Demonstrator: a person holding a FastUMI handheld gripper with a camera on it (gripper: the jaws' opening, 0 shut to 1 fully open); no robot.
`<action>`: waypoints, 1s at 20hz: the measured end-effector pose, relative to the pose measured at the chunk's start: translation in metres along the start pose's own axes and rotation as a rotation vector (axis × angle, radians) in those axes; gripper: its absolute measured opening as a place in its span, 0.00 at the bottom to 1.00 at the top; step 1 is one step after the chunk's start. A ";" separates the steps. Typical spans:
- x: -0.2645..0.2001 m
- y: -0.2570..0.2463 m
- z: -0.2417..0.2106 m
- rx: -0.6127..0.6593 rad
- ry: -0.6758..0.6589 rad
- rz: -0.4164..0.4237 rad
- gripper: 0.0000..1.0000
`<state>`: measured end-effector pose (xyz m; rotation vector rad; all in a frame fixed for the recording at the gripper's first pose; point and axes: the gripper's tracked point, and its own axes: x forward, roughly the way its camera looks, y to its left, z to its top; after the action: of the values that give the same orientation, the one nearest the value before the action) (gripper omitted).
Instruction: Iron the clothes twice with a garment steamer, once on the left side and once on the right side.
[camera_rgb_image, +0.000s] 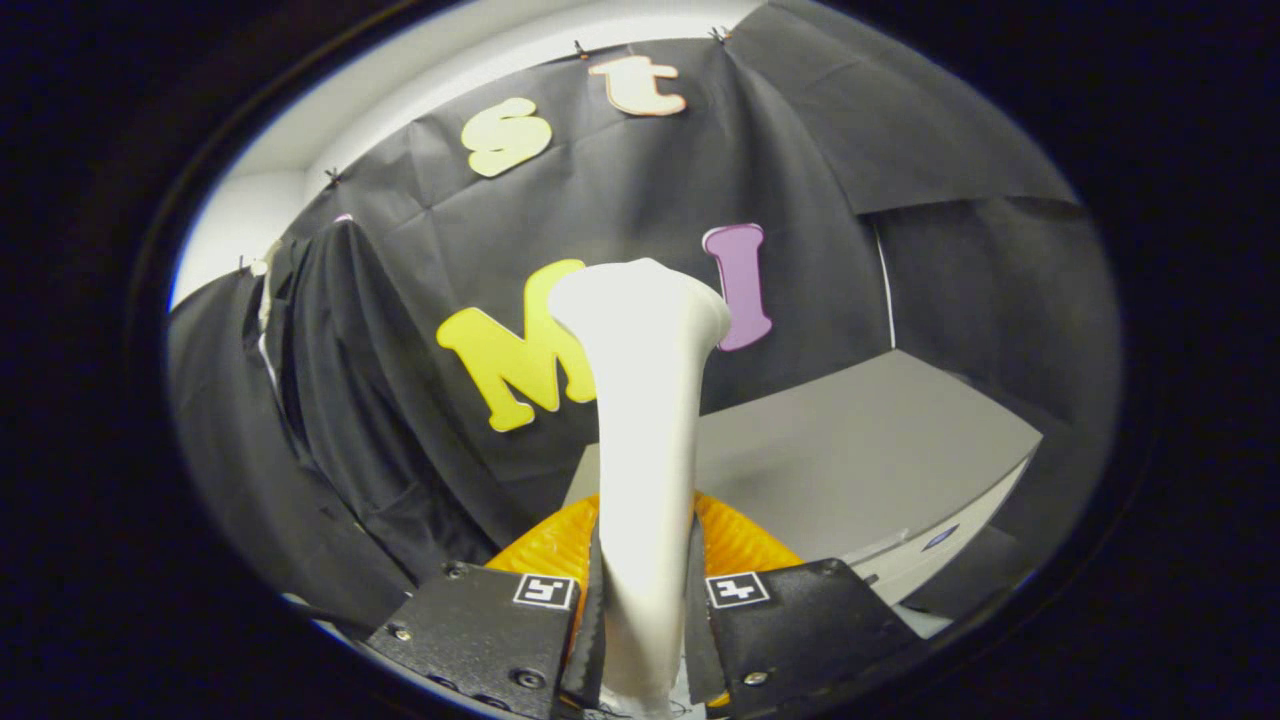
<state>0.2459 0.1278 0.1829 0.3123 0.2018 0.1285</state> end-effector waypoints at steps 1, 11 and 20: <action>-0.010 0.008 0.001 -0.014 -0.019 -0.005 0.35; -0.077 0.106 -0.009 -0.070 -0.179 -0.029 0.35; -0.092 0.208 -0.017 -0.171 -0.273 0.008 0.35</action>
<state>0.1337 0.3149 0.2491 0.1579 -0.0811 0.1085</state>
